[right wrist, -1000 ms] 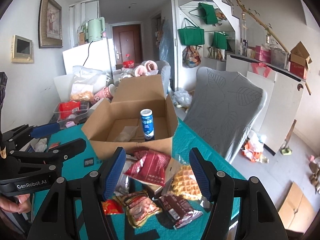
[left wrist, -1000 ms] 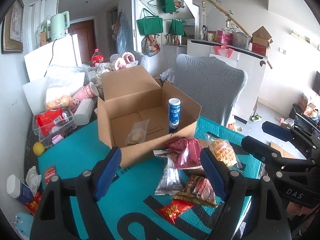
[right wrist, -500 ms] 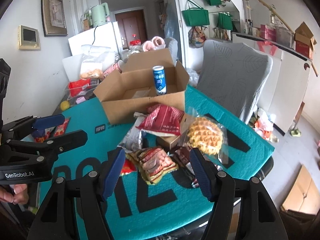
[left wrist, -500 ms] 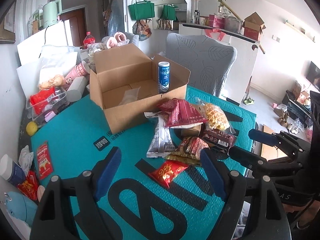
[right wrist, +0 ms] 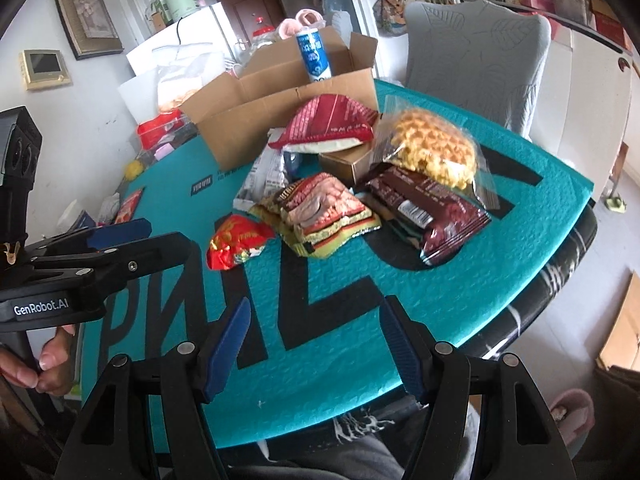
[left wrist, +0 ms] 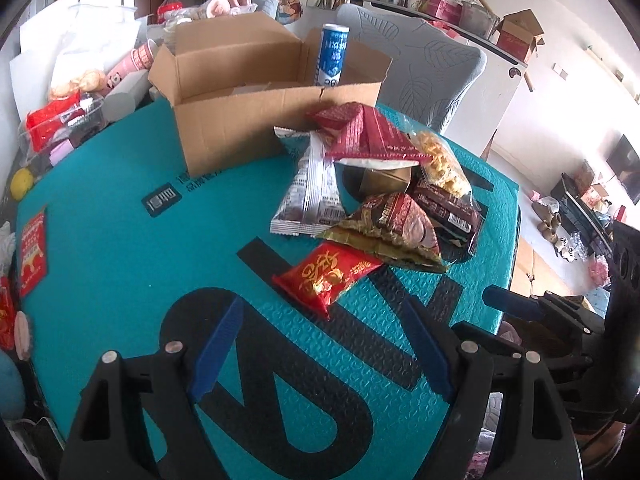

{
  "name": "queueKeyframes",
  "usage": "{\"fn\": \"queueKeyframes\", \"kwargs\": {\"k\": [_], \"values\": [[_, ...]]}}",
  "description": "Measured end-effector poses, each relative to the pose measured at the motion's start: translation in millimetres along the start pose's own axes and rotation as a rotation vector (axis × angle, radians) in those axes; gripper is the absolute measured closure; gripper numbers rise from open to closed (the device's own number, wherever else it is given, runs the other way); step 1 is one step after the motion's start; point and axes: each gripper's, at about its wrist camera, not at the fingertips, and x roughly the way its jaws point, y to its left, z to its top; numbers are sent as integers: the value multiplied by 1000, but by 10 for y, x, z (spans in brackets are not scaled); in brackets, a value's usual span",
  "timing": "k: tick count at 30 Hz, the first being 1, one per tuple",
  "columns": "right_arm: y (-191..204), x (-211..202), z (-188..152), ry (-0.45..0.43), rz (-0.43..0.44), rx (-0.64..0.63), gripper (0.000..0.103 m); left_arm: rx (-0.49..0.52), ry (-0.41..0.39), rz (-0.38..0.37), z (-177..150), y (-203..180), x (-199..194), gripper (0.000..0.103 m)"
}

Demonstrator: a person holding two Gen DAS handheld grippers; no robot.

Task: Organize snacks
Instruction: 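Move both tools back over the snack pile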

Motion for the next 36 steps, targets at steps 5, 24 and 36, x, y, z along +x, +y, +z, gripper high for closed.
{"fn": "queueKeyframes", "kwargs": {"k": [5,24,36], "values": [[-70,28,25,-12,-18,5,36,3,11,14,13,32,146,22],[-684,141,347,-24,-128,70,30,74,88,48,168,-83,654,48],[-782,458,686,14,-131,-32,20,125,111,35,31,-202,536,52]]}}
